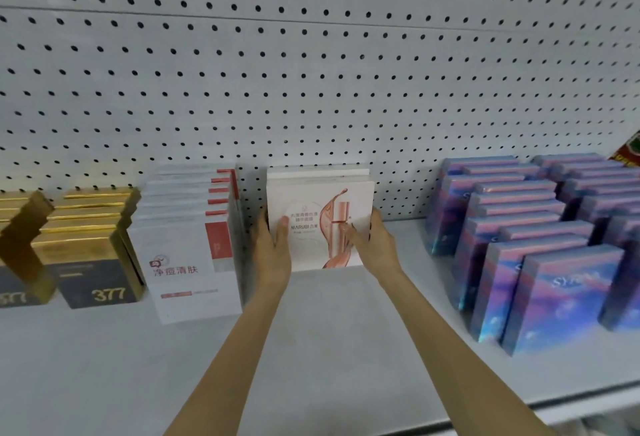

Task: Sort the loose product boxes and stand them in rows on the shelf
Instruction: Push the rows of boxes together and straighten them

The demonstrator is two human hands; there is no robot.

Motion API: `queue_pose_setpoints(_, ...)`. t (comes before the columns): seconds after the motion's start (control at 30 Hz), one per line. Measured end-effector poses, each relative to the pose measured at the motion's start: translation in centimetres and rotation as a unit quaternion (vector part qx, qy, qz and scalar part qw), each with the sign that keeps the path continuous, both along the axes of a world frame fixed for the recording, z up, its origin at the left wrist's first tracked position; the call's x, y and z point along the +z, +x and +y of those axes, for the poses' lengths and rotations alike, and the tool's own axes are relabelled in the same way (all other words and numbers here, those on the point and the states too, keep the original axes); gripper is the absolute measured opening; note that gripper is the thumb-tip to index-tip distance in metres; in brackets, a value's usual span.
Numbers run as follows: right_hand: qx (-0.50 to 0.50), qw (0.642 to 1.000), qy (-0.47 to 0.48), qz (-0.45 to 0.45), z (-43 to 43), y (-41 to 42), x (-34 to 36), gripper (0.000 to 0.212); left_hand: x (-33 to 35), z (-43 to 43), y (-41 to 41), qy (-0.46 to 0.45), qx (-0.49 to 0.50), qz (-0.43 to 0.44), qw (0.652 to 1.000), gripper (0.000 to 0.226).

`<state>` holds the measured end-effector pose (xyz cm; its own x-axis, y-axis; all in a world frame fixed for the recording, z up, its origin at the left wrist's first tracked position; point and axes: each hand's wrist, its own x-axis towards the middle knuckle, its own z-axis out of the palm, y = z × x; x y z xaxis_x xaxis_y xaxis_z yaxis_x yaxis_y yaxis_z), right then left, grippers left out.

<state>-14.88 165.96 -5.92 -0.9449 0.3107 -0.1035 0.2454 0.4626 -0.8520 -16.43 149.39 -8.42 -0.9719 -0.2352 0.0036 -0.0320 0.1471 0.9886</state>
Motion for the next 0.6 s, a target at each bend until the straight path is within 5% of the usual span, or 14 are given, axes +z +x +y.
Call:
queue_pose_setpoints(0.23, -0.007, 1.0, -0.012, 0.02, 1.3, 0.9, 2.1, 0.07, 2.4, 0.9, 1.1, -0.157, 0.01, 0.099, 0.983, 0.07)
queue_pose_setpoints(0.47, 0.084, 0.991, 0.023, 0.098, 7.3, 5.8, 9.3, 0.044, 6.7, 4.2, 1.6, -0.305, 0.031, 0.234, 0.922, 0.06)
queue_pose_setpoints(0.6, 0.124, 0.975, 0.147, 0.113, 14.5, 9.2, 10.9, 0.043, 7.9, 9.3, 3.2, -0.237, -0.032, 0.226, 0.944, 0.053)
